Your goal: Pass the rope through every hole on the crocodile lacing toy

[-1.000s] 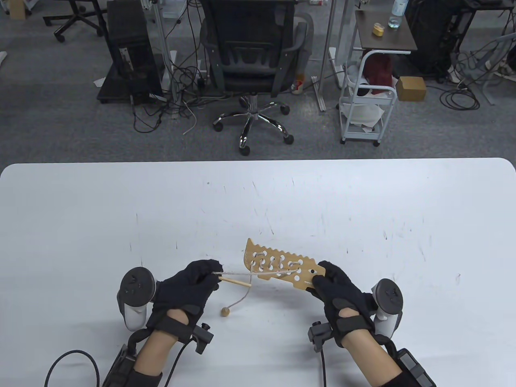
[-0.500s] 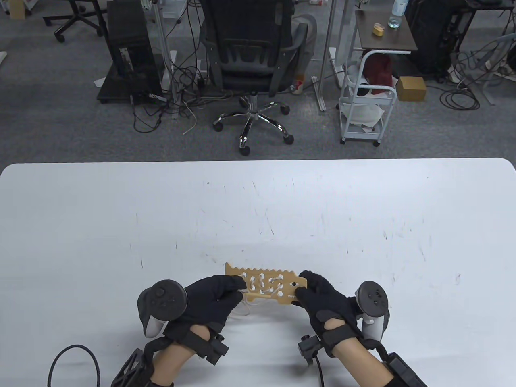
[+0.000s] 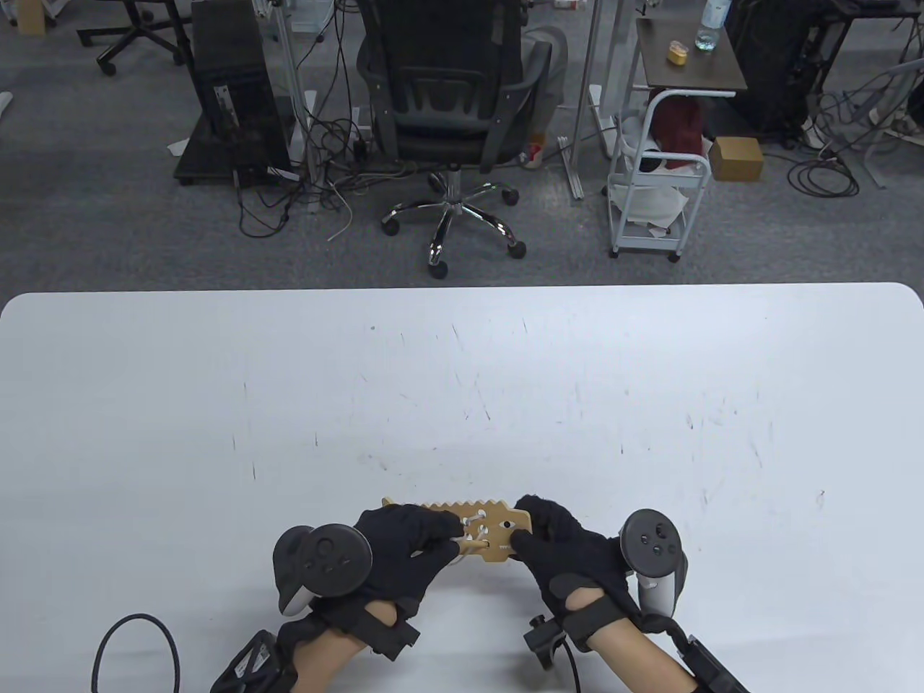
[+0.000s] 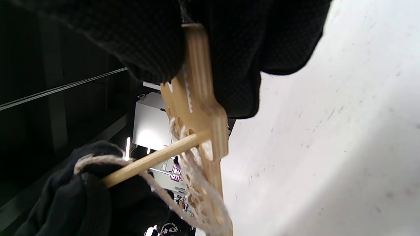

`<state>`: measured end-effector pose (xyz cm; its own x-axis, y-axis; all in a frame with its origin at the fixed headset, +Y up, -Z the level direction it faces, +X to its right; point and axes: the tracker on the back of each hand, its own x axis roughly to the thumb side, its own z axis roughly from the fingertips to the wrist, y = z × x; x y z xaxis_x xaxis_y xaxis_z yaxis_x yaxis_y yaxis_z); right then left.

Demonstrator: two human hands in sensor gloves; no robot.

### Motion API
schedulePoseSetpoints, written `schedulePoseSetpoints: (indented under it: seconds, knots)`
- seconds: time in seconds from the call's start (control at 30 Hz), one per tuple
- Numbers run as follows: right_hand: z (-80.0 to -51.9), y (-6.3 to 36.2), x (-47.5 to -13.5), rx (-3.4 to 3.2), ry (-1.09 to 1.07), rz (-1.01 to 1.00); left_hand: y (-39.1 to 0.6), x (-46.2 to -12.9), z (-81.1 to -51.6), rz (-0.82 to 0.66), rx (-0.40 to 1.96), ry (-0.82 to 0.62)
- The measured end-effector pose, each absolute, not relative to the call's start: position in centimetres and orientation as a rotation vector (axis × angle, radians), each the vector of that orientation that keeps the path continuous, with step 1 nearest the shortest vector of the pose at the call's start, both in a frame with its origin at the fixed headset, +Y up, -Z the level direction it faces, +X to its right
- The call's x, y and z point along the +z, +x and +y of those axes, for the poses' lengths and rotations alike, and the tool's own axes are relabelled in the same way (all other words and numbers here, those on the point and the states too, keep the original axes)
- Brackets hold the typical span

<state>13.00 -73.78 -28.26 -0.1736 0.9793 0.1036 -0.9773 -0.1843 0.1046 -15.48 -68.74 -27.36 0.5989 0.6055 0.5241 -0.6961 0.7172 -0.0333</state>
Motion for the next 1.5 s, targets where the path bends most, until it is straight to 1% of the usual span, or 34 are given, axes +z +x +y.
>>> schedulePoseSetpoints:
  seconds: [0.4,0.93,1.07,1.23,1.5]
  knots:
    - [-73.3,12.3,-27.7,1.793,0.25,-0.014,-14.6,-27.3,-69.5,-0.527,0.649,0.197]
    - [-73.2,11.7,-27.5,1.758,0.315,-0.011,-13.4,-27.6,-70.5,-0.51,0.571,0.127]
    - [-73.4,11.8,-27.6,1.757,0.299,-0.004,-13.4,-27.5,-70.4,-0.514,0.543,0.15]
    - [-73.3,12.0,-27.6,1.754,0.278,-0.006,-13.8,-27.4,-70.1,-0.511,0.579,0.164]
    - [-73.5,12.9,-28.1,1.712,0.222,0.003,-15.3,-27.3,-68.9,-0.474,0.601,0.237]
